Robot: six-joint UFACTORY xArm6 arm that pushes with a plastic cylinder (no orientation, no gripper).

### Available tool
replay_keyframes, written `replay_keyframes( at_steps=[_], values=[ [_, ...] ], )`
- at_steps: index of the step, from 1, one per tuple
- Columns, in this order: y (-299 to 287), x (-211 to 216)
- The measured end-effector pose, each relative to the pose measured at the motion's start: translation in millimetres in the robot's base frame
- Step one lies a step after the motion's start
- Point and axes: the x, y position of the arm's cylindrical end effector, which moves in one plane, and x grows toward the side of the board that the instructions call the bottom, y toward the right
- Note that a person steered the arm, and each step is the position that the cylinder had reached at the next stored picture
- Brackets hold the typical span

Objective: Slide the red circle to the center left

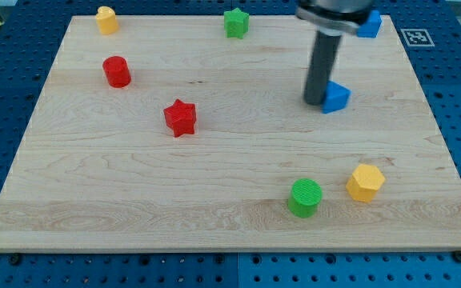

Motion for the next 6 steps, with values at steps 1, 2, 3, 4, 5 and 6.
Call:
replay_keyframes(
  at_steps=[1,2,3,4,5,6],
  values=[
    [55,4],
    [97,6],
    [95,12],
    [54,12],
    [43,-34],
    [61,-60]
  ],
)
